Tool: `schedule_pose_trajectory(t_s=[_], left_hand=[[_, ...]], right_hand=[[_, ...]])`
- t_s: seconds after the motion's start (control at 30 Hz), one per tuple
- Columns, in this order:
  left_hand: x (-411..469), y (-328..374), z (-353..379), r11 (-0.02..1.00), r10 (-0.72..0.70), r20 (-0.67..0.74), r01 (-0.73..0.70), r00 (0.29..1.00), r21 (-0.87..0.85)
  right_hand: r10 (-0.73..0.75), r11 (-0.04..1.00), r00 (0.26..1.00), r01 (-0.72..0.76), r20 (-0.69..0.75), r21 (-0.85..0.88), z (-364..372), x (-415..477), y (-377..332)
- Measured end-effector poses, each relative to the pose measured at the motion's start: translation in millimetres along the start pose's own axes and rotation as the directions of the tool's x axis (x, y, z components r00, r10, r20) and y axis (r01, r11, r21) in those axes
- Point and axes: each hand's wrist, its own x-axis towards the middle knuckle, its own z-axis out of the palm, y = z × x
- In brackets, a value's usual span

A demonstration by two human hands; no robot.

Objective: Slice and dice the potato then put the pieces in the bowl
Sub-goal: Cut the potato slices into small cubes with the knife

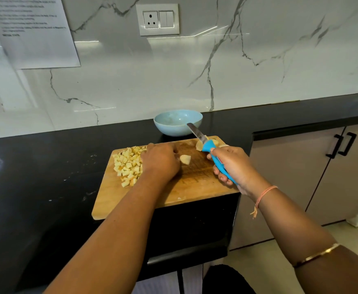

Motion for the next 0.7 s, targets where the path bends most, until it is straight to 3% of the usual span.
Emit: schedule_pose_trajectory(t_s=[0.17,0.37,0.53,0.7], left_hand=[[-2,2,2,0.998,0.037,0.022,-0.038,0.999,0.051],[-2,5,5,0.997,0.023,-0.022,-0.021,1.0,0.077],[-1,8,8,0.998,0.018,-0.036,-0.016,0.999,0.055],[-3,8,10,1.0,-0.018,-0.035,0.017,0.999,-0.023]], right_hand=[[-0.005,0.957,1.0,0.006,0.004,-0.289,7,-10,-10],[-0.052,0.746,0.994,0.106,0.101,-0.657,11,-28,-21],[-0.028,0.669,0.996,0.079,0.081,-0.739,20,-25,-32],[0.001,0.663,0.995,0.073,0.097,-0.745,26,-29,-43]])
